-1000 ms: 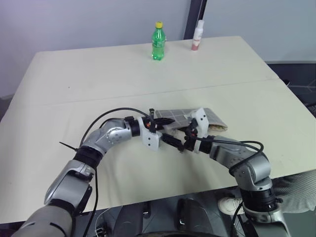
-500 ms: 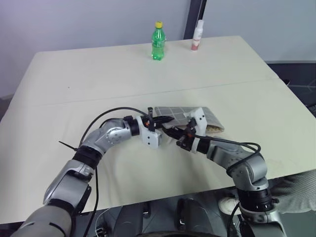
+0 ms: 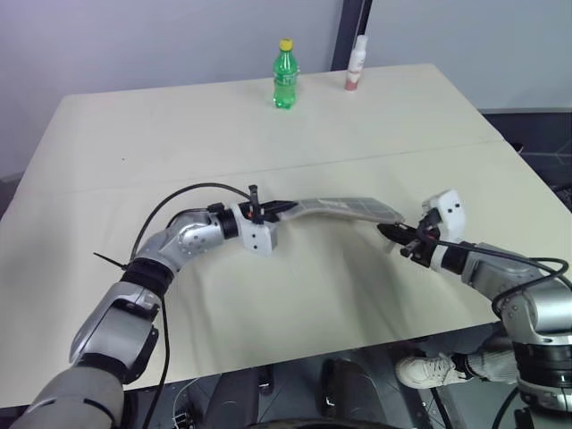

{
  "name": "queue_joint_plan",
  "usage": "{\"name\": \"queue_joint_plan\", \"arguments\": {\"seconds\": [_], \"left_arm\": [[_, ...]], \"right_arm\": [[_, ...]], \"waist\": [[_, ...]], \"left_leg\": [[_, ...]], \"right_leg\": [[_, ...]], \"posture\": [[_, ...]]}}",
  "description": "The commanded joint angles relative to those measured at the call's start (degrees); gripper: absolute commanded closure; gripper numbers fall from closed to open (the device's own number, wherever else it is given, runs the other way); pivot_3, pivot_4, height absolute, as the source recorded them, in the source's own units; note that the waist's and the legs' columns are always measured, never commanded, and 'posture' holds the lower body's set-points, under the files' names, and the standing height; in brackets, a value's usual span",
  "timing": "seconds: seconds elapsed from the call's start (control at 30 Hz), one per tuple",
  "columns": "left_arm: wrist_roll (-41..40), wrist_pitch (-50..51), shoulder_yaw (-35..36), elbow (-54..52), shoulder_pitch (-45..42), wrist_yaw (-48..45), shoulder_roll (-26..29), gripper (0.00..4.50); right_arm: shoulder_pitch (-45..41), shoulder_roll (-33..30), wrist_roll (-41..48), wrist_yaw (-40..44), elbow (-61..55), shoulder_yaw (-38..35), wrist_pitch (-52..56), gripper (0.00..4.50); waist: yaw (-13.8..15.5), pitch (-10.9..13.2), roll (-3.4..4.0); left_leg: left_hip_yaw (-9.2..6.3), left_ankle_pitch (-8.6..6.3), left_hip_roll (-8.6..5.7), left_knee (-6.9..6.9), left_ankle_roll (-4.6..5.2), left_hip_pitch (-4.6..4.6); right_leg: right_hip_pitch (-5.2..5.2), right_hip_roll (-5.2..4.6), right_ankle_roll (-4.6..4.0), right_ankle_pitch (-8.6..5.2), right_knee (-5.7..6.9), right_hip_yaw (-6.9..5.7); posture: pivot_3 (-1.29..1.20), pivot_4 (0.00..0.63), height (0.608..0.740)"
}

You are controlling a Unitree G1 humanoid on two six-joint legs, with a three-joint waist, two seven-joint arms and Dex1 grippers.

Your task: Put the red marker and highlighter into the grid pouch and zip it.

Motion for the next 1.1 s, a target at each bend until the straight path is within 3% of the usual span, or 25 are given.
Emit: {"name": "queue_joint_plan", "arguments": {"seconds": [0.03, 0.13, 0.23, 0.33, 0.47, 0.57, 0.7, 0.77, 0.97, 1.1], "left_arm": [[-5.9, 3.6, 3.4, 3.0, -0.5, -3.1, 1.3, 4.5], [-8.0, 3.9, 3.1, 3.5, -0.3, -6.1, 1.4, 4.5], [-18.4, 6.6, 5.2, 1.2, 1.2, -14.5, 0.8, 3.56], [-23.2, 8.4, 7.2, 0.4, 2.2, -19.0, 1.1, 2.04], [-32.4, 13.1, 12.1, 1.1, 3.2, -29.4, 4.1, 0.01], [-35.2, 15.6, 15.1, 0.5, 4.2, -31.7, 5.4, 0.0], [-38.0, 19.6, 17.8, -2.4, 6.8, -34.0, 5.6, 0.0], [-42.8, 25.9, 20.0, -7.2, 10.4, -36.4, 6.2, 0.0], [-45.6, 43.1, 22.7, -20.0, 17.3, -33.3, 7.6, 0.0], [-45.1, 47.7, 24.6, -22.4, 19.1, -31.2, 7.4, 0.0]], "right_arm": [[1.1, -1.5, -1.4, -0.9, -0.4, -3.4, -1.7, 4.46], [2.2, -1.5, -1.5, -0.8, -1.8, -2.8, -2.1, 4.46], [4.3, -1.6, 1.5, 1.3, -4.7, -3.8, -1.1, 4.5], [6.5, -2.1, 3.7, 3.7, -7.9, -4.4, -1.4, 3.46], [10.7, -6.1, 0.7, 7.9, -11.0, -4.4, -5.2, 1.44], [13.6, -10.3, 1.6, 11.6, -13.0, -5.6, -4.4, 0.07], [17.2, -13.2, 2.9, 14.0, -15.2, -8.3, -3.6, 0.07], [22.0, -14.6, 5.8, 17.6, -18.6, -13.0, -2.6, 0.07], [28.0, -10.5, 3.1, 18.3, -21.8, -17.4, -11.2, 0.07], [29.3, -7.3, 2.0, 16.5, -20.6, -17.8, -14.3, 0.07]], "waist": [[0.1, 0.0, -0.01], [0.1, 0.0, -0.01], [-0.1, 0.0, -0.01], [0.0, 0.0, -0.01], [-0.1, 0.0, -0.01], [0.0, 0.0, -0.01], [0.1, 0.0, -0.01], [0.1, 0.0, -0.01], [0.1, 0.0, -0.03], [0.0, 0.0, -0.03]], "left_leg": [[0.0, 0.0, 0.0, 0.02, 0.01, 0.0], [-0.01, -0.02, 0.0, 0.05, 0.03, 0.0], [0.0, -0.03, 0.0, 0.07, 0.05, 0.0], [-0.01, -0.04, 0.02, 0.07, 0.08, 0.01], [-0.02, -0.05, 0.02, 0.14, 0.09, 0.01], [-0.01, -0.07, 0.01, 0.16, 0.11, 0.03], [-0.01, -0.09, 0.0, 0.17, 0.14, 0.04], [-0.02, -0.1, 0.0, 0.16, 0.14, 0.02], [-0.05, -0.13, 0.09, 0.18, 0.18, 0.13], [-0.05, -0.14, 0.09, 0.14, 0.17, 0.1]], "right_leg": [[0.0, -0.01, 0.01, 0.0, 0.0, 0.0], [0.02, -0.02, 0.01, 0.01, -0.01, 0.0], [0.03, -0.02, 0.0, 0.01, -0.01, 0.0], [0.03, -0.02, 0.01, 0.01, -0.01, 0.0], [0.07, -0.01, -0.03, -0.01, -0.02, -0.02], [0.12, -0.03, -0.11, -0.05, -0.09, -0.03], [0.15, -0.07, -0.11, -0.05, -0.13, -0.03], [0.16, -0.08, -0.11, -0.05, -0.16, -0.03], [0.27, -0.04, -0.11, -0.02, -0.19, -0.05], [0.31, -0.05, -0.15, -0.01, -0.33, -0.01]], "posture": [[0.0, 0.15, 0.74], [0.0, 0.15, 0.74], [0.0, 0.15, 0.74], [0.0, 0.15, 0.74], [0.0, 0.15, 0.74], [0.0, 0.15, 0.74], [0.0, 0.15, 0.74], [0.0, 0.15, 0.74], [0.0, 0.15, 0.74], [0.0, 0.15, 0.74]]}}
